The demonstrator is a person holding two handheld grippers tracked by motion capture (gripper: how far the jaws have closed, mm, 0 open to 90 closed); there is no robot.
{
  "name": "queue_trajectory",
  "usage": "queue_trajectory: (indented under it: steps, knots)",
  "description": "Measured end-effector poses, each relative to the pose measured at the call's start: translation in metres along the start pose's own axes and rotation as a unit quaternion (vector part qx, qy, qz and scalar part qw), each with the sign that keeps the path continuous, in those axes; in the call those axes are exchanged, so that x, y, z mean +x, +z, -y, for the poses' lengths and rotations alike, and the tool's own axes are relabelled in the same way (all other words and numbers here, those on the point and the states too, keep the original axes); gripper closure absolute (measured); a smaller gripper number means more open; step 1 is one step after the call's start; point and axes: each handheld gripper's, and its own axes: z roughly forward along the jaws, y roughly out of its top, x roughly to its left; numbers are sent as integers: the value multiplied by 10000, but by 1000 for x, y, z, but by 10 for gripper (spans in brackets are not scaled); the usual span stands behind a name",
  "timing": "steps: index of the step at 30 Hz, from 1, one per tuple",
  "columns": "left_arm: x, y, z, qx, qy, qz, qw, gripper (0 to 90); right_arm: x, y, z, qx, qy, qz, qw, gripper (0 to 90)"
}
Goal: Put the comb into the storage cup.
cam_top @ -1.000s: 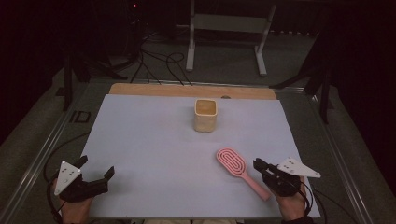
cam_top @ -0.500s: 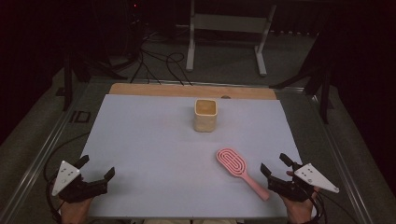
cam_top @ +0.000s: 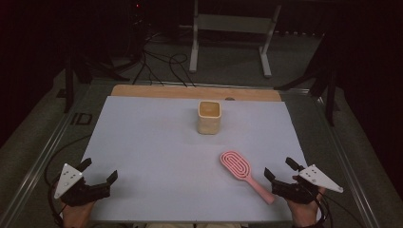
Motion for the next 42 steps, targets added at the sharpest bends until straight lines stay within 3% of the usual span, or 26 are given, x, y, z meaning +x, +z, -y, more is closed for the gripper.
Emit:
queue_trajectory:
  steps: [12,21,23,29,34,39,42]
  knots:
    - [-2,2,2,55,29,-26,10000,0,1,3,-11,384,59,-28,9992,82]
    - [-5,5,3,134,118,1,9998,0,7,13,-27,938,-222,-224,9951,82]
    - [-5,5,3,147,115,8,9998,0,10,20,-34,1170,-292,-373,9920,82]
    - [-5,5,4,143,114,8,9998,0,15,33,-40,1620,-586,-453,9840,82]
    - [-7,7,4,177,141,30,9997,0,16,41,-42,1914,-674,-506,9779,83]
    - [-8,8,4,203,165,45,9996,0,17,50,-40,2321,-758,-562,9681,83]
    - [-8,9,4,214,179,60,9996,0,19,54,-39,2439,-814,-584,9646,84]
